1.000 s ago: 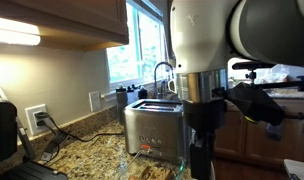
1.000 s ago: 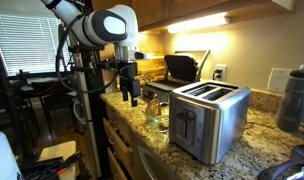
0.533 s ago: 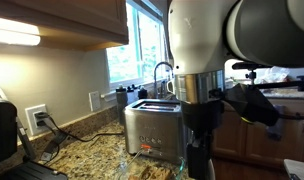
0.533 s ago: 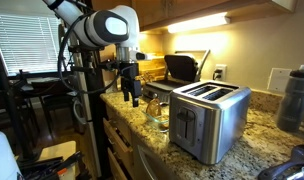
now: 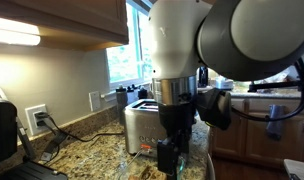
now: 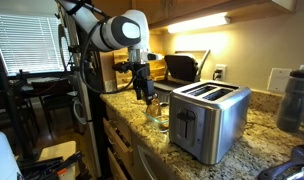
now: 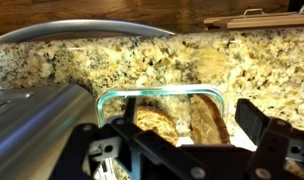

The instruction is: Put a slice of bread in the toaster then push the toaster lever down

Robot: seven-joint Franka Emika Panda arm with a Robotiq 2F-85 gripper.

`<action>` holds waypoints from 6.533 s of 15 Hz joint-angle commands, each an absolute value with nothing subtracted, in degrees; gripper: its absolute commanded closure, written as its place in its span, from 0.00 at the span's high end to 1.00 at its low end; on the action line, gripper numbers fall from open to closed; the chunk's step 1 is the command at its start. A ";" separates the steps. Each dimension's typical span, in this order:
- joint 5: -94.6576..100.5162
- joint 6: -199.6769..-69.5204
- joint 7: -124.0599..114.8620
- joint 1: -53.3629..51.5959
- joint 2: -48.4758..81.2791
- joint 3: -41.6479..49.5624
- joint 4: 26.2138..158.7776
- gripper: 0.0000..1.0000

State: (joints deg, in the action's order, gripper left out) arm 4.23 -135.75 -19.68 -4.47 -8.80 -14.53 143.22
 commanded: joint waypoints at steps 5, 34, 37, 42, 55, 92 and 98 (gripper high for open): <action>7.42 -136.30 -24.57 -6.05 0.08 -12.70 135.35 1.00; 5.14 -136.07 -24.75 -10.35 9.66 -9.44 126.20 0.03; 5.00 -135.21 -24.06 -10.15 9.21 -9.25 126.25 0.05; 0.95 -131.76 -19.43 -9.00 8.29 -9.02 124.96 0.05; 1.10 -124.00 -12.32 -7.44 3.13 -6.37 119.49 0.05; 3.86 -117.51 2.38 1.51 -1.32 1.74 110.27 0.05; 2.97 -117.31 2.36 1.04 -1.91 0.75 110.90 0.05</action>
